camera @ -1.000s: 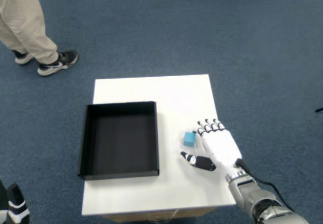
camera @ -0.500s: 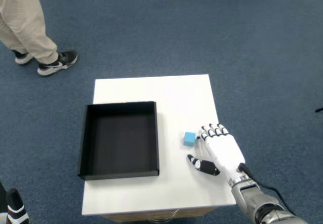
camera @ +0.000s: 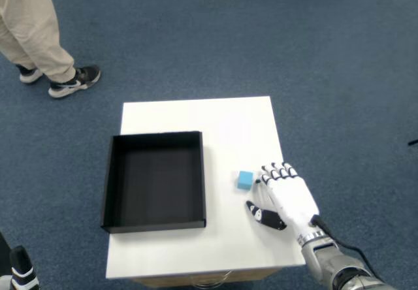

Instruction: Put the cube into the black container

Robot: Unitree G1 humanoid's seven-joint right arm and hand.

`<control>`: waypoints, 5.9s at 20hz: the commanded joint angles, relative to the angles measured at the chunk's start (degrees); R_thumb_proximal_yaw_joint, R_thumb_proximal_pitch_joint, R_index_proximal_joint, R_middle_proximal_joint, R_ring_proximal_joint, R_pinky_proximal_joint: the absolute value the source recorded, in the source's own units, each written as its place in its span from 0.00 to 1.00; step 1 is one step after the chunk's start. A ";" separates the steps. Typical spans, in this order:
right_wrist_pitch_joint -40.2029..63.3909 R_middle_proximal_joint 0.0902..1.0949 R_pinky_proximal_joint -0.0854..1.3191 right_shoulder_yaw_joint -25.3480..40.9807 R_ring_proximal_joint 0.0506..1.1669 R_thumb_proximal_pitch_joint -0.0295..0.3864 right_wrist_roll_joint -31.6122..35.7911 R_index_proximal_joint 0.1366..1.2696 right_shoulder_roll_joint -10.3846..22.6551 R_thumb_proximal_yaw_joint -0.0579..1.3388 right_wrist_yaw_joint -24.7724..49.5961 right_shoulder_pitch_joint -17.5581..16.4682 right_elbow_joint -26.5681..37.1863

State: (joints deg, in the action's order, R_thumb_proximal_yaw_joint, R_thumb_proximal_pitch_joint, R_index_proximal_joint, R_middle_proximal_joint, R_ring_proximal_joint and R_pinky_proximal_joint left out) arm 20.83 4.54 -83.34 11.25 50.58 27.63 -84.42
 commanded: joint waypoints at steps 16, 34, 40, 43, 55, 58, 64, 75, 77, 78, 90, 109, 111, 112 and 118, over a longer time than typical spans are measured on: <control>-1.56 0.09 0.04 -0.91 0.09 0.16 0.74 0.20 -1.22 0.37 2.29 4.57 2.46; -2.81 0.09 0.04 -0.30 0.08 0.09 -0.65 0.22 -2.46 0.39 1.39 3.19 1.67; -2.88 0.10 0.05 -0.62 0.09 0.08 -0.64 0.25 -1.40 0.41 -0.92 3.04 1.32; -2.90 0.10 0.05 -1.08 0.09 0.08 -0.45 0.25 -1.19 0.42 -2.24 2.96 1.26; -1.19 0.10 0.05 -0.93 0.08 0.09 -1.18 0.24 -2.58 0.42 0.20 2.51 2.48; -1.46 0.09 0.04 -0.97 0.08 0.08 -1.21 0.23 -2.81 0.42 0.87 2.61 2.57; -1.66 0.09 0.04 -0.80 0.08 0.07 -1.13 0.21 -2.97 0.41 0.22 3.85 3.46; -0.60 0.08 0.03 -0.71 0.06 0.07 -1.65 0.18 -2.96 0.40 1.53 3.57 3.33; -0.40 0.08 0.03 -0.72 0.06 0.07 -1.67 0.18 -2.95 0.39 1.71 3.55 3.32; -0.37 0.08 0.03 -0.73 0.06 0.07 -1.70 0.18 -2.96 0.39 1.70 3.49 3.16; -0.08 0.08 0.03 -0.10 0.06 0.13 -3.40 0.21 -3.06 0.40 0.93 3.21 2.80; 3.47 0.18 0.04 -2.37 0.10 0.46 -3.60 0.82 -2.94 0.83 4.68 0.36 1.94; 4.31 0.20 0.06 -2.69 0.11 0.49 -3.42 0.86 -3.01 0.93 5.35 0.05 2.04; 4.47 0.20 0.06 -2.79 0.11 0.50 -3.38 0.86 -3.00 0.93 5.45 -0.13 2.01; 4.72 0.21 0.08 -2.90 0.13 0.51 -3.58 0.85 -3.01 0.92 6.12 -0.43 2.10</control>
State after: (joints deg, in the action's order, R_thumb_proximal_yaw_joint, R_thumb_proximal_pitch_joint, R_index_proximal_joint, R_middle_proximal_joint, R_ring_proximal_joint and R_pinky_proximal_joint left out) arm 24.02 2.20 -87.26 7.67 53.79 25.49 -83.99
